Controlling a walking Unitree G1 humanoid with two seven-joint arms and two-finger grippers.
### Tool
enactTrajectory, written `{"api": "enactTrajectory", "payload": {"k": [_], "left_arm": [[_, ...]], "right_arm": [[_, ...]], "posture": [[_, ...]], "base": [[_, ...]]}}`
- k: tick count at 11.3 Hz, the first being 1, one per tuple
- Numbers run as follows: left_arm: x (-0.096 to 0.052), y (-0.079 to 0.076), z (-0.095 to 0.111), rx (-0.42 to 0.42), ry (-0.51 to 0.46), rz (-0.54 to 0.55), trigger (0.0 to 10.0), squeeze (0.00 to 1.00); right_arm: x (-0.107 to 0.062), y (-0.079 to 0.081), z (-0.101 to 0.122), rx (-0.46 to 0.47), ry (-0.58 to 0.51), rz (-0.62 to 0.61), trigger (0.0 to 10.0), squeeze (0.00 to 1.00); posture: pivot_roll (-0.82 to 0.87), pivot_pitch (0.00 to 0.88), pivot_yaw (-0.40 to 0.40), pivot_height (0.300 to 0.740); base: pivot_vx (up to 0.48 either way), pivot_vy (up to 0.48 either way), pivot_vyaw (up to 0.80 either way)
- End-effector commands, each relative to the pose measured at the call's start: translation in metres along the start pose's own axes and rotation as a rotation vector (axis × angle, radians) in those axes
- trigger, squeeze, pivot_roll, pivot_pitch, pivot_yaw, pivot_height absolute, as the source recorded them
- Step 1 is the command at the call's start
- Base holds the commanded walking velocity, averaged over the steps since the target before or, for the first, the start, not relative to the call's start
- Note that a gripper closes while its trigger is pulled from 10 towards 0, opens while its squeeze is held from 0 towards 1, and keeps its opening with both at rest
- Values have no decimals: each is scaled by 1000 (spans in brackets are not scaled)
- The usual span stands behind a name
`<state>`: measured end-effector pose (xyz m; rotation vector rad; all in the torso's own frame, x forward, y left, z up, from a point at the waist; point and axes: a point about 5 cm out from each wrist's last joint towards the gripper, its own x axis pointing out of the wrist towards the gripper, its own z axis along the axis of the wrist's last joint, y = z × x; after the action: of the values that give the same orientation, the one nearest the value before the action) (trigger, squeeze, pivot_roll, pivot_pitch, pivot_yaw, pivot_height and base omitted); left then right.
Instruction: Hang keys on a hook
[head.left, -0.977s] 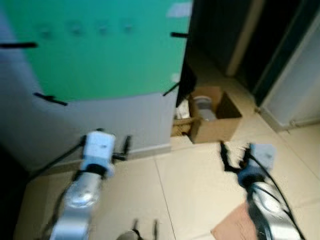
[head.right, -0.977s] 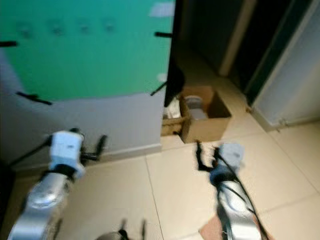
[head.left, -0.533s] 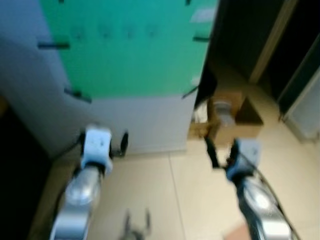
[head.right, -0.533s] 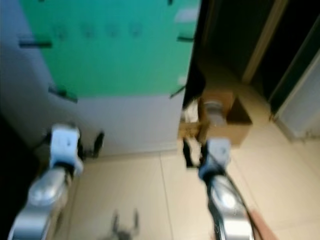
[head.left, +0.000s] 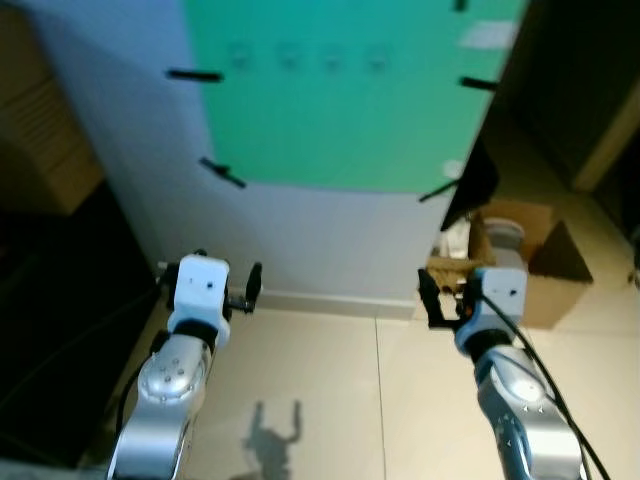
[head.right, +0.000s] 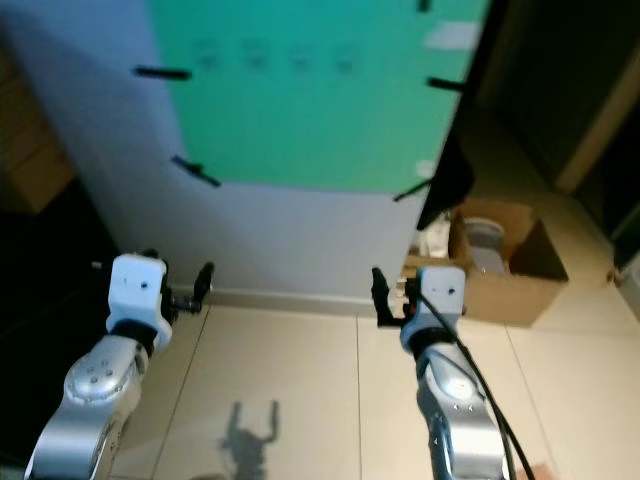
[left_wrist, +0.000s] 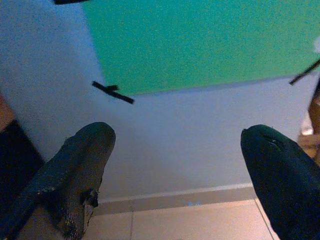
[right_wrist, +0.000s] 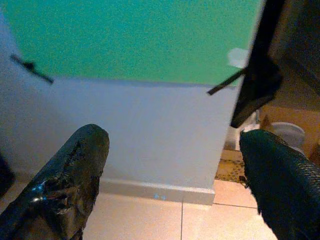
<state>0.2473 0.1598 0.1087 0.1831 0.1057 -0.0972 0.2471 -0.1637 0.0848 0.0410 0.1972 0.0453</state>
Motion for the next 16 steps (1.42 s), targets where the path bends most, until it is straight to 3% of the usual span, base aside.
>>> {"api": "enactTrajectory", "payload": {"k": [1, 4, 5, 6, 8, 9, 11, 12, 15, 16], "left_arm": [[4, -1, 0, 11, 4, -5, 10000, 0], [6, -1, 1, 15, -2, -5, 10000, 0], [8, 1, 0, 15, -2, -8, 10000, 0], [9, 1, 0, 13, -3, -10, 10000, 0], [13, 0, 2, 18, -12, -21, 10000, 0], [14, -1, 3, 19, -16, -25, 10000, 0], [13, 1, 1, 15, -14, -24, 10000, 0], [13, 2, 0, 7, -13, -10, 10000, 0], [14, -1, 0, 10, -17, -23, 10000, 0], [15, 0, 0, 12, -18, -25, 10000, 0]], "right_arm": [[2, -5, -4, -73, 33, -49, 10000, 0], [1, -9, -3, 74, 42, -55, 10000, 0], [2, -6, 3, 203, -8, -64, 10000, 0], [2, -8, 7, 168, -49, -89, 10000, 0], [4, -10, 11, 195, -69, -101, 10000, 0], [7, -15, 13, 83, -100, -179, 10000, 0], [5, -15, 6, 36, -77, -142, 10000, 0], [5, -7, 4, 56, -51, -37, 10000, 0], [10, -6, 5, 46, -54, -63, 10000, 0], [10, -9, 6, -19, -57, -59, 10000, 0]], "posture": [[-86, 0, -26, 740], [-83, 0, -12, 740], [-89, 0, 6, 740], [-92, 0, 11, 740], [-94, 0, 14, 740], [-97, 0, 18, 740], [-99, 0, 19, 740], [-94, 0, 9, 740], [-94, 0, 9, 740], [-98, 0, 10, 740]], "base": [[390, 0, 0], [395, 0, 0], [368, 0, 0], [360, 0, 0], [358, 0, 0], [356, 0, 0], [360, 0, 269], [356, 0, 800], [360, 0, 800], [360, 0, 800]]}}
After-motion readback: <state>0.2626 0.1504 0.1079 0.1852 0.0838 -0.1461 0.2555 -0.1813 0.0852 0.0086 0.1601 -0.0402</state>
